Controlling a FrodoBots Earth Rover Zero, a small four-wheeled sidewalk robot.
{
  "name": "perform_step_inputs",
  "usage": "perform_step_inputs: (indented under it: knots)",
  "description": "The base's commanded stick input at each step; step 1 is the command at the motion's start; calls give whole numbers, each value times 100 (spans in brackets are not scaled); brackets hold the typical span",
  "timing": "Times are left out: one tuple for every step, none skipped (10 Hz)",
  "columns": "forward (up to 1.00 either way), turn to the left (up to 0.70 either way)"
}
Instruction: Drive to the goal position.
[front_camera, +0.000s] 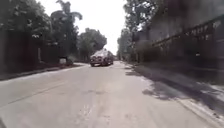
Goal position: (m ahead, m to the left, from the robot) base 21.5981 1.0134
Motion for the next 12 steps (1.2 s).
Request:
perform_step_inputs:
  knots:
    - [100, 0]
    - [100, 0]
    - [100, 0]
    - [100, 0]
    - [100, 0]
    - [100, 0]
    - [100, 0]
    - [100, 0]
    - [100, 0]
    - [100, 0]
    - [100, 0]
    - [100, 0]
